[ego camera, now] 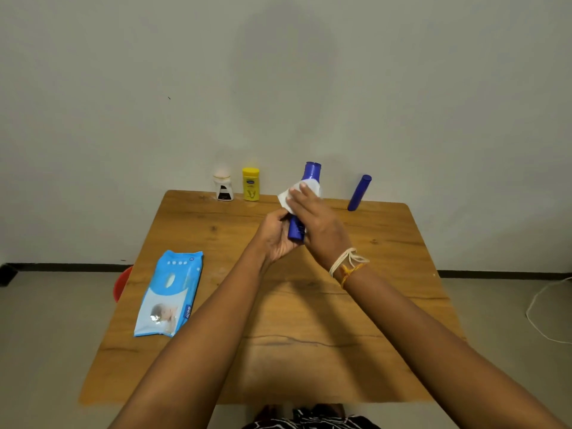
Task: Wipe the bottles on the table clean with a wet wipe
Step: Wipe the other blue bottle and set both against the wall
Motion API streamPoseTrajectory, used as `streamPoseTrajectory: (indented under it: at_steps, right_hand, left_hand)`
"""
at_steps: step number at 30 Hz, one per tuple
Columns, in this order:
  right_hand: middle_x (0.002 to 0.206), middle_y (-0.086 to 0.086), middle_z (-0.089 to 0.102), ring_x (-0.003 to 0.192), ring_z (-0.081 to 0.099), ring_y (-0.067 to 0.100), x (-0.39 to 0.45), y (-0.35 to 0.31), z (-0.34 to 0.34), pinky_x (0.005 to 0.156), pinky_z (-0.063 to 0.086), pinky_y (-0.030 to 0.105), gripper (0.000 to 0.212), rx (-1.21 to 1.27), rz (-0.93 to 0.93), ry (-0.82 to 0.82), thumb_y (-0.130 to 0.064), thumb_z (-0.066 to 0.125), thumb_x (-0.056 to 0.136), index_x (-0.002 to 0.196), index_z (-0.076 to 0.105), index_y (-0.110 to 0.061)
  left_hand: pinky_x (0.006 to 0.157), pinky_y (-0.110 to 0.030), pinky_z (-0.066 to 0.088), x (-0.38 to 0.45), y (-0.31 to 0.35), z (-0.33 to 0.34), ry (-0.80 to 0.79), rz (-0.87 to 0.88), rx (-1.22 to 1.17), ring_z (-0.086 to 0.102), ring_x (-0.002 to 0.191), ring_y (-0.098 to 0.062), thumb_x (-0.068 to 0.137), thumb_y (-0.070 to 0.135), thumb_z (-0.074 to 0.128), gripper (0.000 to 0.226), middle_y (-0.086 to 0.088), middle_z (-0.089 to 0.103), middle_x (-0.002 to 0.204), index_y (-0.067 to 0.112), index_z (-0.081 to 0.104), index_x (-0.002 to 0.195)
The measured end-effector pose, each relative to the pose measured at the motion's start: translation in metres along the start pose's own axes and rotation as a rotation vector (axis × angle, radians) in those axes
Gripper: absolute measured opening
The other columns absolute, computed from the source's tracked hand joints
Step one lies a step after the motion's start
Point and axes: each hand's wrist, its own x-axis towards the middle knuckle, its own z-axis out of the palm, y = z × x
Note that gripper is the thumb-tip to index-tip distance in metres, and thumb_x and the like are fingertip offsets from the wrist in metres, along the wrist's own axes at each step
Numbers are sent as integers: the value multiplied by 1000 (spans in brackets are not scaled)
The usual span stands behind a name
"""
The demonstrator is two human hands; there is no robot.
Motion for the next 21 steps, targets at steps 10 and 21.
streamPoseTrajectory:
  at_steps: [10,21]
  right_hand:
    - [119,18,63,115,57,27,-21,-13,-19,94,52,36,39,149,-59,146,-16,38,92,115,63,2]
    - [146,13,41,138,33,28,21,-13,-5,107,39,38,55,-22,-33,19,1,49,83,137,45,-5]
  left_hand:
    - [87,-41,50,-3,18,-5,-42,16,1,63,96,-25,99,40,36,48,-15,64,110,5,49,129]
    - [96,-46,46,-6,19,-1,-79,61,-68,61,105,-29,97,18,41,31,-18,65,110,5,56,122]
